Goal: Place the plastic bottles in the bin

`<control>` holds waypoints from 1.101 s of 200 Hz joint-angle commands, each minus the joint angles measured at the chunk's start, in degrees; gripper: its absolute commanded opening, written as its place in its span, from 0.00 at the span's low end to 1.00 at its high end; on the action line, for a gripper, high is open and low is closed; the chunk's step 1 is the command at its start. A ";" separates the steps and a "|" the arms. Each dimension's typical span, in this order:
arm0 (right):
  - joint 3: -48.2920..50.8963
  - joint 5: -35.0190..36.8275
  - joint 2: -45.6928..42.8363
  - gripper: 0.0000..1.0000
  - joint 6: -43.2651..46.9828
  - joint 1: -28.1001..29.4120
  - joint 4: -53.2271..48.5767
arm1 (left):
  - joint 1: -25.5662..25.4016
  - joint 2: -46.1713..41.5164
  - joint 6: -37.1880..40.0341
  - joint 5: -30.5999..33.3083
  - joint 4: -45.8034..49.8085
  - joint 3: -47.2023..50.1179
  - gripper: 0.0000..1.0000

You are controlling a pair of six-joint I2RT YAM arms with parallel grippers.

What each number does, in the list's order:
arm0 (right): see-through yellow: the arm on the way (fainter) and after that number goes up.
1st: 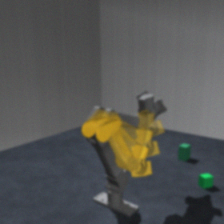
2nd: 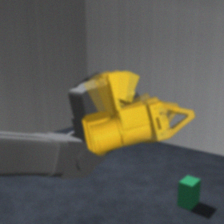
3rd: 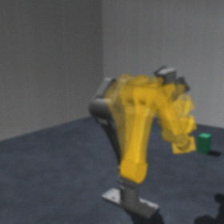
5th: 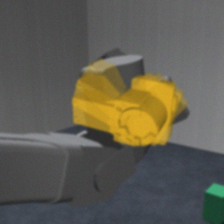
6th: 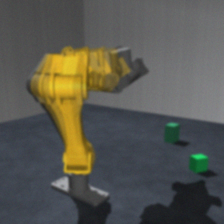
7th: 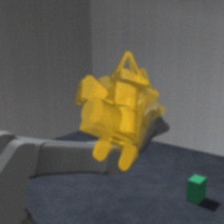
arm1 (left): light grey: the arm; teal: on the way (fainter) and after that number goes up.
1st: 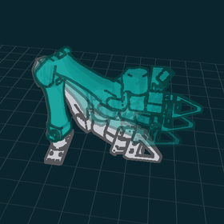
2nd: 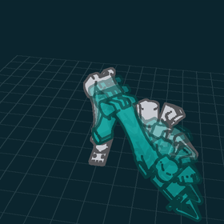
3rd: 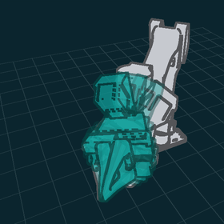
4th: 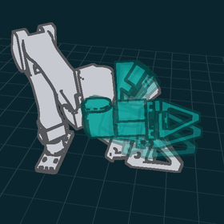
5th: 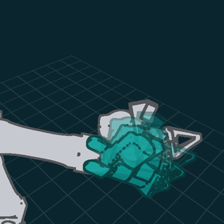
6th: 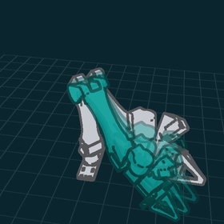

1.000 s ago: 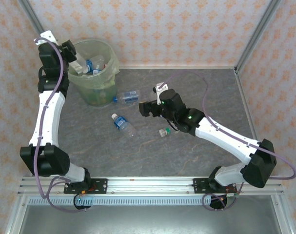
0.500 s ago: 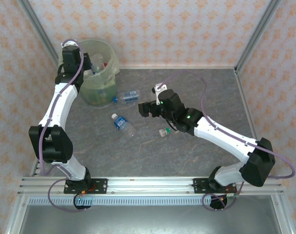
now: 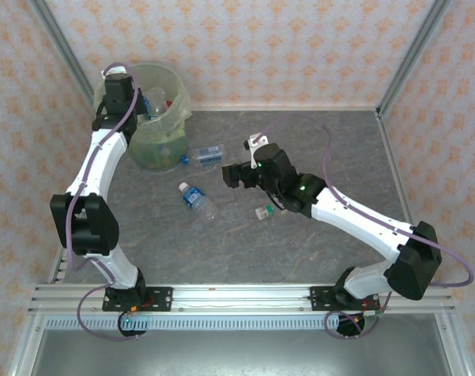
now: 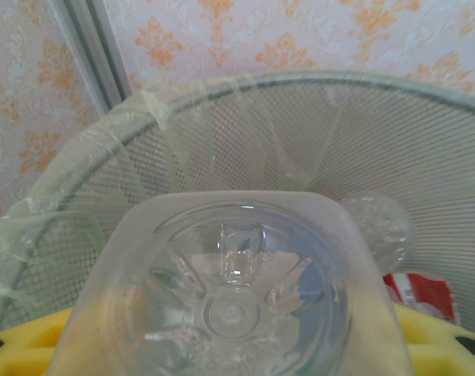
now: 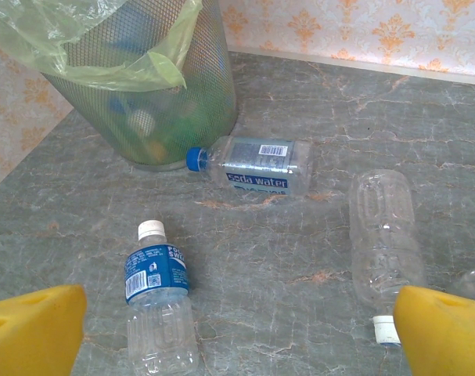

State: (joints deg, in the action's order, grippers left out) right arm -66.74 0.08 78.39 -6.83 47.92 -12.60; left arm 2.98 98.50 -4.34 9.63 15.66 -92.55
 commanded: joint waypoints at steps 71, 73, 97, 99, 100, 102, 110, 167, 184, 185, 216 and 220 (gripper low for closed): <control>1.68 2.74 -2.60 1.00 -0.04 0.15 0.56 | -0.61 0.55 -1.68 -2.52 5.11 -0.04 0.59; 1.63 2.74 -2.60 1.00 -0.05 0.15 0.56 | -0.54 0.55 -1.78 -2.64 5.33 -0.36 0.60; 1.40 2.23 -2.15 1.00 0.02 0.15 0.91 | -0.57 0.41 -2.35 -4.27 8.24 -4.94 0.67; 1.36 2.17 -2.11 1.00 0.01 0.11 0.91 | -0.60 0.50 -2.41 -4.49 8.49 -5.52 0.69; 1.36 2.15 -2.11 1.00 -0.01 0.13 0.91 | -0.60 0.48 -2.46 -4.55 8.63 -5.70 0.70; 1.26 2.13 -2.01 1.00 0.02 0.15 0.91 | -0.61 0.51 -2.55 -4.67 9.04 -6.17 0.71; 1.05 1.96 -1.85 1.00 -0.04 0.11 0.91 | -0.61 0.60 -2.89 -5.04 10.09 -7.72 0.77; 1.83 2.15 -2.35 1.00 -0.62 0.15 1.09 | -0.54 0.42 -5.56 -8.30 14.92 -17.55 0.92; 2.04 2.64 -2.58 1.00 -0.89 0.15 1.10 | -0.59 0.15 -6.82 -10.38 15.42 -19.39 0.93; 2.04 2.69 -2.61 1.00 -0.94 0.15 1.09 | -0.60 0.13 -6.87 -10.58 15.44 -19.45 0.93; 2.49 3.87 -2.62 1.00 -1.43 0.14 1.00 | -0.61 -1.22 -10.60 -16.97 15.03 -20.18 0.99; 2.57 3.88 -2.57 1.00 -1.45 0.15 0.92 | -0.59 -1.43 -11.36 -18.10 14.67 -19.93 0.99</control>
State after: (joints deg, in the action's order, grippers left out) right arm -64.95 1.63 77.49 -7.16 47.92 -12.38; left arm 2.61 99.85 -11.55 -1.80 28.91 -111.09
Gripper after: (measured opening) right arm 0.997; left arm 0.983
